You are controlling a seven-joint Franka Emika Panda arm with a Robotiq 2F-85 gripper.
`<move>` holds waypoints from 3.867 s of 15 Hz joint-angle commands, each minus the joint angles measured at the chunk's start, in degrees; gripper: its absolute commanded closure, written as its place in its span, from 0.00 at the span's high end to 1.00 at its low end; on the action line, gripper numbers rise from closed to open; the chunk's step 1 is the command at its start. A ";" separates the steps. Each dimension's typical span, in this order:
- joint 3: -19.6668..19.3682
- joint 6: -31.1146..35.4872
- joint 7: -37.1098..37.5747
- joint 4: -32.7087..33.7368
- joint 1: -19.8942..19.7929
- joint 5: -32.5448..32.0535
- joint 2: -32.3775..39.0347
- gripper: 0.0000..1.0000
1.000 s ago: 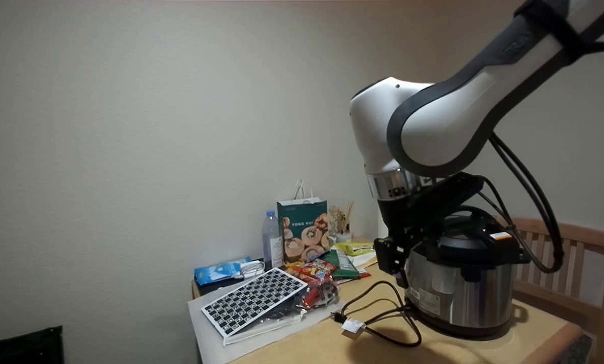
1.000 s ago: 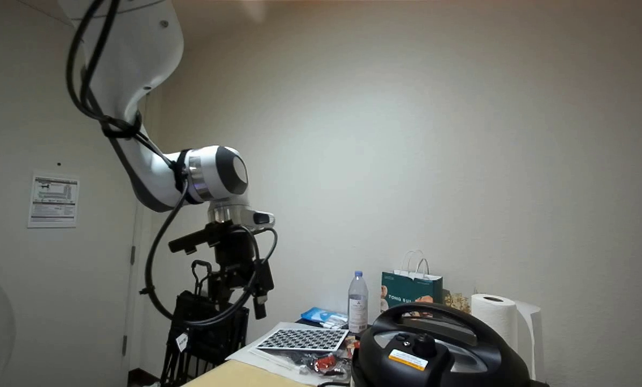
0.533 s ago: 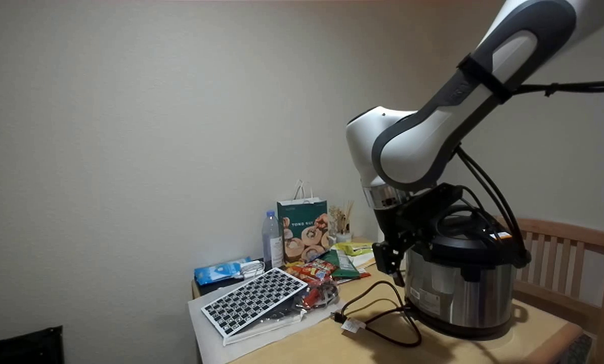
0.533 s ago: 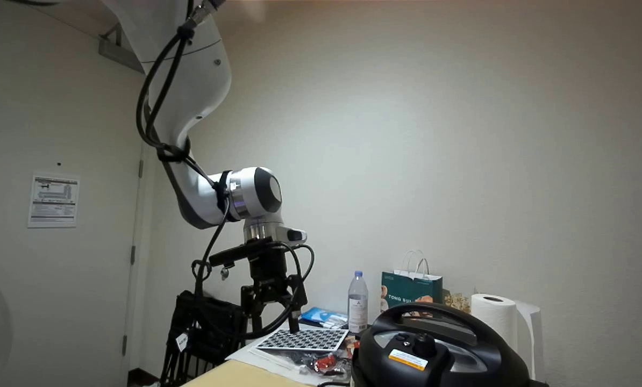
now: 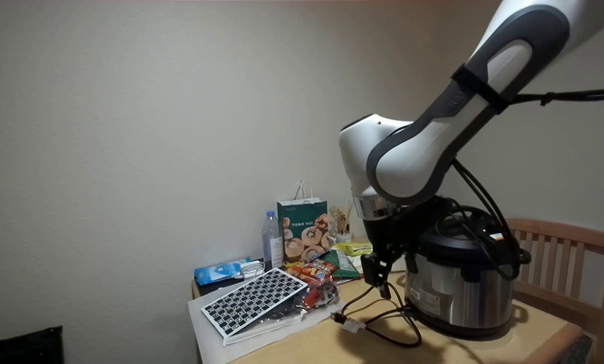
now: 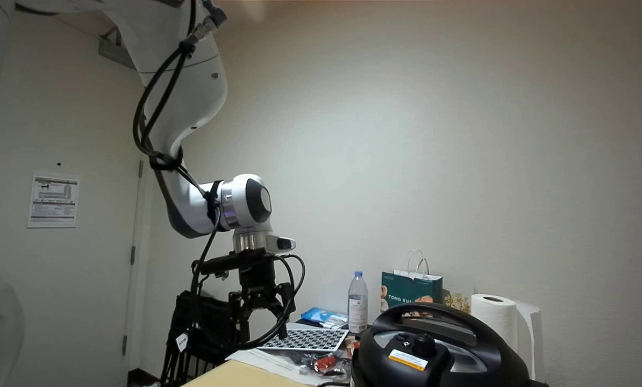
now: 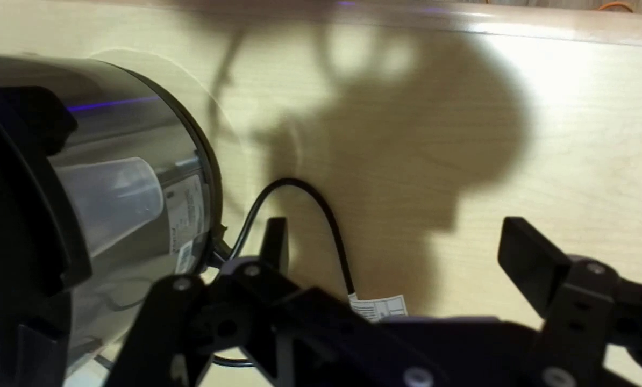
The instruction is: Pick up the cable and put it straight on the table
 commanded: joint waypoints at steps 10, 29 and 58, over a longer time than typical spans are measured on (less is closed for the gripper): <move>-5.67 3.41 0.50 8.91 5.53 -10.22 16.62 1.00; -9.04 -4.05 -6.01 29.54 10.13 -15.37 37.60 1.00; -5.19 -7.04 -28.31 42.59 6.23 -8.64 48.65 0.25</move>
